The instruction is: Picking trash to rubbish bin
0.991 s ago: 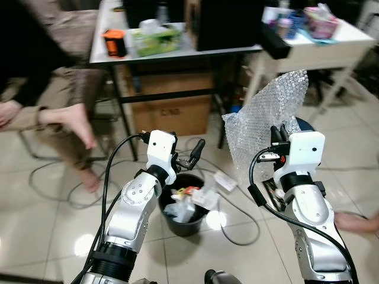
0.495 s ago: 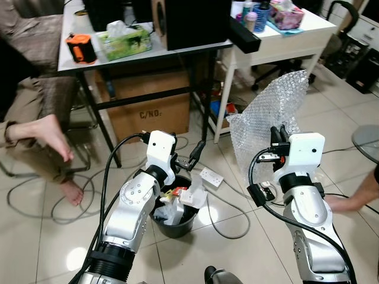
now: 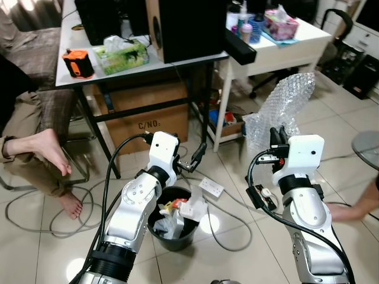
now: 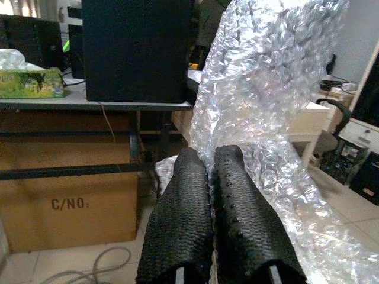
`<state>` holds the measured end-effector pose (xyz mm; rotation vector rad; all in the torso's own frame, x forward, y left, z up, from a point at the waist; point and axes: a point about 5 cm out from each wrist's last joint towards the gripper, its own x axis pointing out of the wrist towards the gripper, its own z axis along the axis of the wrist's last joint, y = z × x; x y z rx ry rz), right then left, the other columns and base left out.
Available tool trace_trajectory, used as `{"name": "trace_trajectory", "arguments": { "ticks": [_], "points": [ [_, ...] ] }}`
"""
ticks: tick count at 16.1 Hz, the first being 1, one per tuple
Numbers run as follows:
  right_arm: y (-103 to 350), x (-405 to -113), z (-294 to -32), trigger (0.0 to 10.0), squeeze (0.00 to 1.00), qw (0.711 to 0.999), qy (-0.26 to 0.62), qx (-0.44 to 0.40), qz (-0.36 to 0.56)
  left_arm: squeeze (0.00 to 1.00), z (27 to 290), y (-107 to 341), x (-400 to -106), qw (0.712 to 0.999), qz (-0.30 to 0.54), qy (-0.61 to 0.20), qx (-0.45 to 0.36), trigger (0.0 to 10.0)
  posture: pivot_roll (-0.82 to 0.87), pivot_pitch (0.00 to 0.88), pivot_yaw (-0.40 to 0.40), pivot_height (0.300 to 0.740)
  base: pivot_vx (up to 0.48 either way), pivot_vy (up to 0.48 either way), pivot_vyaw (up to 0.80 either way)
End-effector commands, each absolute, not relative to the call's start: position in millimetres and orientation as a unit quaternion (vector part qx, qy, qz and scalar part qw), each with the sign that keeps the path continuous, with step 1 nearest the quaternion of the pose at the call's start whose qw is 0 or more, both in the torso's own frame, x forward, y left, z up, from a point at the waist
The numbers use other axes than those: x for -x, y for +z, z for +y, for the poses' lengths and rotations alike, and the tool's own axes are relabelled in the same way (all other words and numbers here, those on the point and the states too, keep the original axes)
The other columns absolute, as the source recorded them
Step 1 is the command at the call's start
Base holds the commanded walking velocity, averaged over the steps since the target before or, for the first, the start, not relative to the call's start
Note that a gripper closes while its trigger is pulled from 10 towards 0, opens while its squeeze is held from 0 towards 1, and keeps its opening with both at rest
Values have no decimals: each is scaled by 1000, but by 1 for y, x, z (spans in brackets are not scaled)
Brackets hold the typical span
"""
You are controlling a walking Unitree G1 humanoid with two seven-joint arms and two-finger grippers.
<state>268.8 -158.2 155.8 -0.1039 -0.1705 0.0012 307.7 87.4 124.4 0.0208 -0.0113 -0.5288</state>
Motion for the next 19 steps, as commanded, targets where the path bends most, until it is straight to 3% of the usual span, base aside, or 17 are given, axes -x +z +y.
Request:
{"name": "trace_trajectory", "arguments": {
  "ticks": [1,10,19],
  "points": [
    [156,-269,-156,0,0,995,1,50,-88,0,87,125,-309,965,-3,-263,-17,10000,-110,94,36,740,379,0,0],
    [154,-267,-155,0,0,995,2,51,-87,0,86,123,-308,963,1,-267,-18,10000,-110,98,42,740,364,0,0],
    [149,-268,-149,0,0,996,9,48,-81,0,95,117,-306,969,2,-244,-32,10000,-101,111,46,740,0,0,0]
  ]
}}
